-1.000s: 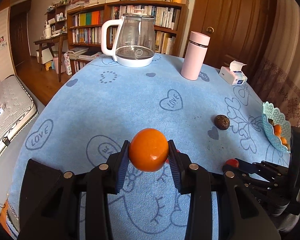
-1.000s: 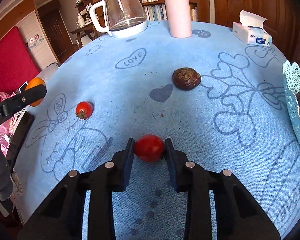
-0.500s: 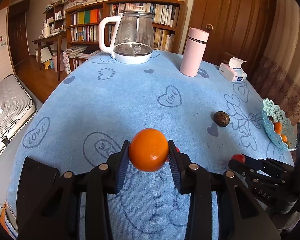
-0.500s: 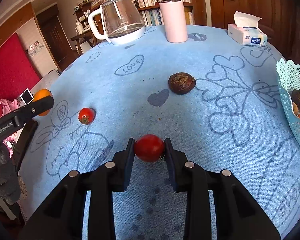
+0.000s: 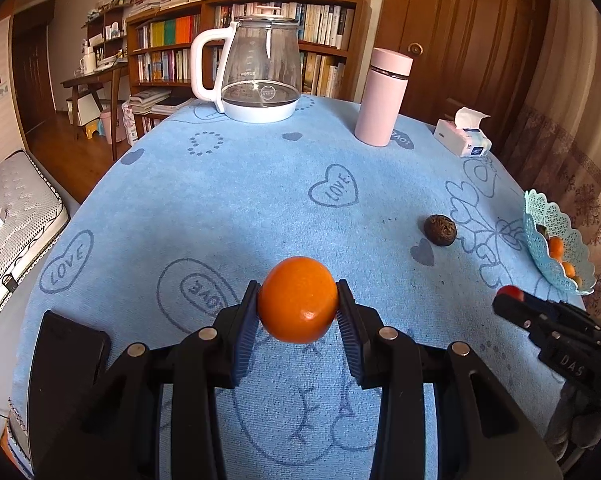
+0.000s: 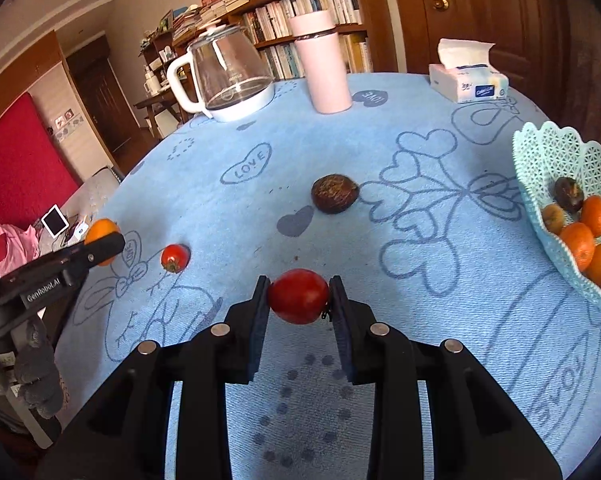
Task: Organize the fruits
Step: 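Carry the tomato into the mint basket and open the right gripper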
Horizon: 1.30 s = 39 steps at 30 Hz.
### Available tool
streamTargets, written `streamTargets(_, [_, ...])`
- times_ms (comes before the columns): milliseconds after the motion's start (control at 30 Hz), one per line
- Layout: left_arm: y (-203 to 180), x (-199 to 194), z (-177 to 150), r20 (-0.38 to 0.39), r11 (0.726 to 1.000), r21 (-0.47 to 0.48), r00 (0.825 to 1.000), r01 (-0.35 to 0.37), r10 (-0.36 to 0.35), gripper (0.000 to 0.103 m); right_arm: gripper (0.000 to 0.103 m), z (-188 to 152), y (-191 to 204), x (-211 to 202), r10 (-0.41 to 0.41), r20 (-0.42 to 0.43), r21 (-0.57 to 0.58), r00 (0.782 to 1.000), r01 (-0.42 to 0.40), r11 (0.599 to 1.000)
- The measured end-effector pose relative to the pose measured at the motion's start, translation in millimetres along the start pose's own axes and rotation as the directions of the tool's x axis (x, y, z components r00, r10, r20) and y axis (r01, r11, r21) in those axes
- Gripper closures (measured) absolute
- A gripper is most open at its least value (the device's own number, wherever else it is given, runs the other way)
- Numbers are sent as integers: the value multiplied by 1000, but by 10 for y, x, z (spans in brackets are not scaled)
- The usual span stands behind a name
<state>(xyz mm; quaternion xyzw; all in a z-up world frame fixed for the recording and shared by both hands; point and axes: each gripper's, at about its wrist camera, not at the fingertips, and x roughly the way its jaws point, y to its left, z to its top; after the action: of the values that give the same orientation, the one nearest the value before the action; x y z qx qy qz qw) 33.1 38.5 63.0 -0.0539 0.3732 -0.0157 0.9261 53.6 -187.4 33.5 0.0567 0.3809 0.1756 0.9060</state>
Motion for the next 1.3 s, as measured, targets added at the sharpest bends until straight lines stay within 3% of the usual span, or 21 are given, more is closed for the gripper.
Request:
streamTargets(300, [-93,8,-10,1,1000,23,1000,-1,1,65,72,77,-320,-276,-39,74,74,996,34,997])
streamTargets(633, [-262,-2,-36,14,997,79,1000,-23,22,65,72,187,-782,-637,-120,168,179,979,89,980])
streamTargets(1300, [-638,25,-70,13,985,172,1000,-4,2,65,72,199,-1618,-1041,-258,222,371,940,163,914])
